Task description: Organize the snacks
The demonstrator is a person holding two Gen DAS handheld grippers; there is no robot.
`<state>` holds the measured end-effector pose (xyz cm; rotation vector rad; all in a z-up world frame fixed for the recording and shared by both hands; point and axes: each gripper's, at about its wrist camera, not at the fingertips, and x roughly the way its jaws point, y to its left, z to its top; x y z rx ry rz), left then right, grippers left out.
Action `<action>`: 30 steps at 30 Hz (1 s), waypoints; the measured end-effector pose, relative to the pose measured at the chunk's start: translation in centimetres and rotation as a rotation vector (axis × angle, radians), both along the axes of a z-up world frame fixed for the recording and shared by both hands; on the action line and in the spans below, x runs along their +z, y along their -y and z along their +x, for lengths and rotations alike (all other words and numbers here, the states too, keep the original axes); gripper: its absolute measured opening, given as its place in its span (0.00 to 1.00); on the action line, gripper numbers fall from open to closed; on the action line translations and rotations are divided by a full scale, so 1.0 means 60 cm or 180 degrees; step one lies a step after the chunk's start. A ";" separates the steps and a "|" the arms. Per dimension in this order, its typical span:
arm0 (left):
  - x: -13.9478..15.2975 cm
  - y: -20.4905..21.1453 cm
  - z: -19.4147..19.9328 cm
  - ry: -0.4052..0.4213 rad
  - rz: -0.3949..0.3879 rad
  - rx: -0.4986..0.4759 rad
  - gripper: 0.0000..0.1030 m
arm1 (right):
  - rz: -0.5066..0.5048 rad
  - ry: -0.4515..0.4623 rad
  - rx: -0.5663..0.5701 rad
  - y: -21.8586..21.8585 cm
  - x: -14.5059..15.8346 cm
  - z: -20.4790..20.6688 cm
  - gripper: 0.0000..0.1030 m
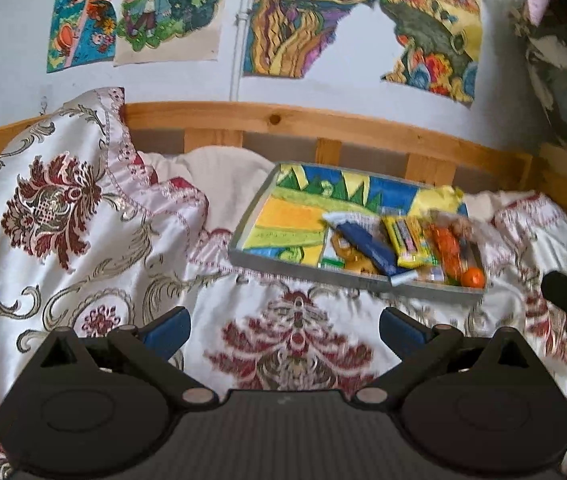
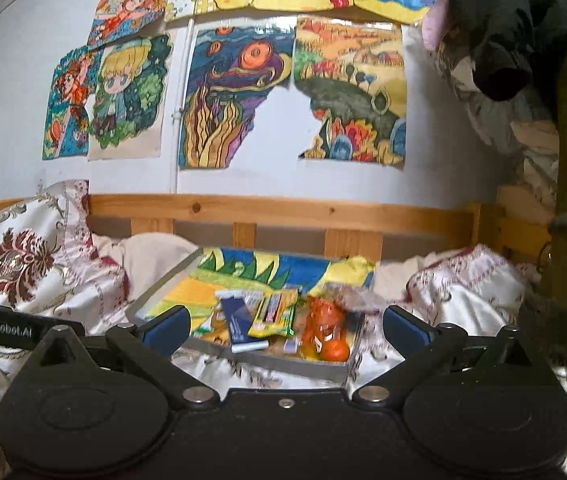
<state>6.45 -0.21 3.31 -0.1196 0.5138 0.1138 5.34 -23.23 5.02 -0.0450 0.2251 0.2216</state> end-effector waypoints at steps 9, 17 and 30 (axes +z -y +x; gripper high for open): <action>-0.008 -0.011 -0.012 -0.0061 0.0018 0.0010 0.99 | 0.0032 -0.0226 -0.0008 0.001 -0.013 -0.001 0.99; -0.009 -0.012 -0.011 -0.0078 0.0007 0.0011 0.99 | 0.0047 -0.0284 -0.0004 0.003 -0.016 0.004 0.99; -0.010 -0.010 -0.012 -0.0085 0.0013 -0.0017 0.99 | 0.0041 -0.0303 0.0005 0.000 -0.019 0.005 0.99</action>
